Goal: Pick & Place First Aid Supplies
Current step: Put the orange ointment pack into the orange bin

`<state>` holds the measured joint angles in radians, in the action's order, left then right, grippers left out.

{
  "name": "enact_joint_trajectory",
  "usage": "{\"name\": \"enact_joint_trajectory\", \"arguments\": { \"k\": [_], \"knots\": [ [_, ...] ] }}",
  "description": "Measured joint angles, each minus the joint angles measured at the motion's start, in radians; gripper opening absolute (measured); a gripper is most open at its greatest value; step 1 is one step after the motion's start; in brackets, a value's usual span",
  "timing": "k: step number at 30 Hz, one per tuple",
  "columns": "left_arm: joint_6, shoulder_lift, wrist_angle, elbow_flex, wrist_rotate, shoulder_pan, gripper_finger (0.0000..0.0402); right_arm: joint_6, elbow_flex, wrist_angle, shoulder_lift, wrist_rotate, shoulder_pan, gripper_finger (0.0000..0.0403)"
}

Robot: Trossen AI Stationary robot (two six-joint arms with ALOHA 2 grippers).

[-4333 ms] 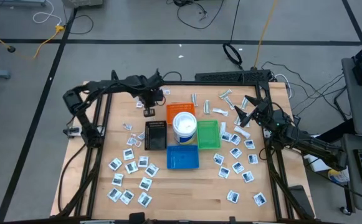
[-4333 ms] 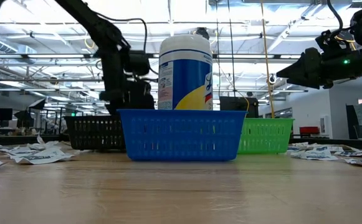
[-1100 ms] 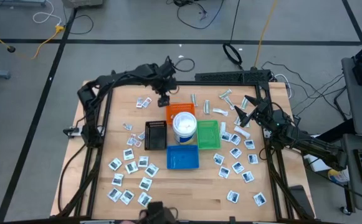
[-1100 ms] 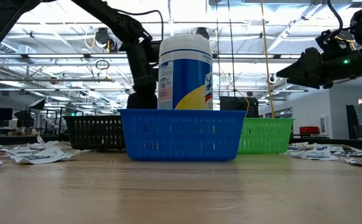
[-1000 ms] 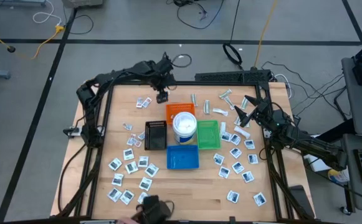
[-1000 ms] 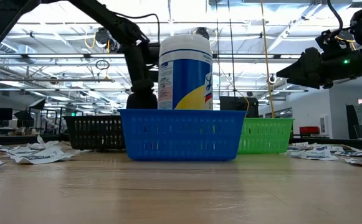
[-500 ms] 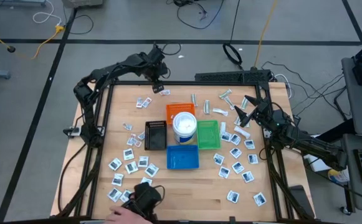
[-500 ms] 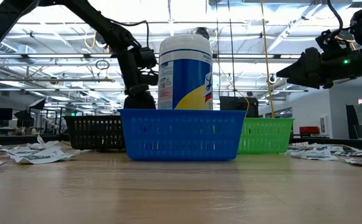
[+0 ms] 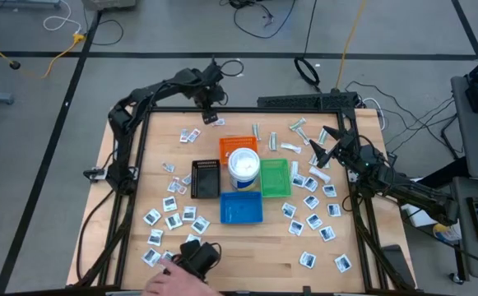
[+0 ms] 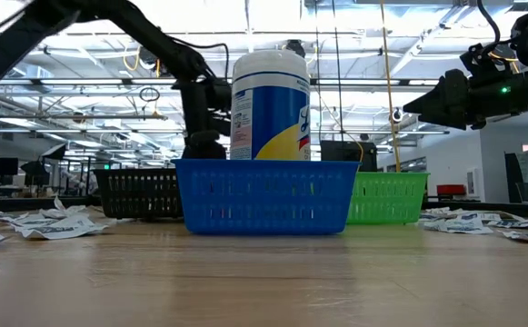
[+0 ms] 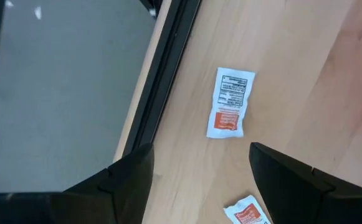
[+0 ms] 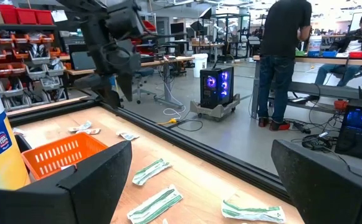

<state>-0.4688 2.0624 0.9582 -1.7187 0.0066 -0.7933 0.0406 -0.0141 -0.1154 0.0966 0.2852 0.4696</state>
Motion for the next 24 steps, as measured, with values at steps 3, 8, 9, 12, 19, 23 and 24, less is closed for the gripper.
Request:
{"name": "enact_joint_trajectory", "arguments": {
  "k": [3, 8, 9, 12, 19, 23, 24],
  "knots": [
    [0.007, 0.047, 0.059, -0.066, -0.007, 0.000, 0.0269, 0.000, 0.000, 0.000, 0.000, 0.000, 0.000, 0.0380],
    [0.000, 0.092, 0.133, -0.150, -0.007, 0.000, 0.0269, 0.000, 0.000, 0.000, 0.000, 0.000, 0.000, 0.0380],
    [0.000, 0.096, 0.142, -0.160, -0.004, 0.000, 0.0269, 0.000, 0.000, 0.000, 0.000, 0.000, 0.000, 0.0380],
    [0.000, 0.098, 0.150, -0.170, 0.000, 0.000, 0.0269, 0.000, 0.000, 0.000, 0.000, 0.000, 0.000, 0.0380],
    [0.013, 0.121, 0.149, -0.172, 0.011, 0.018, 0.0269, 0.000, 0.000, 0.000, 0.000, 0.000, 0.000, 0.0380],
    [0.027, 0.168, 0.150, -0.172, 0.028, 0.038, 0.0269, 0.000, 0.000, 0.000, 0.000, 0.000, 0.000, 0.0380],
    [0.027, 0.179, 0.150, -0.172, 0.028, 0.045, 0.0269, 0.000, 0.000, 0.000, 0.000, 0.000, 0.000, 0.0380]
  ]
}}
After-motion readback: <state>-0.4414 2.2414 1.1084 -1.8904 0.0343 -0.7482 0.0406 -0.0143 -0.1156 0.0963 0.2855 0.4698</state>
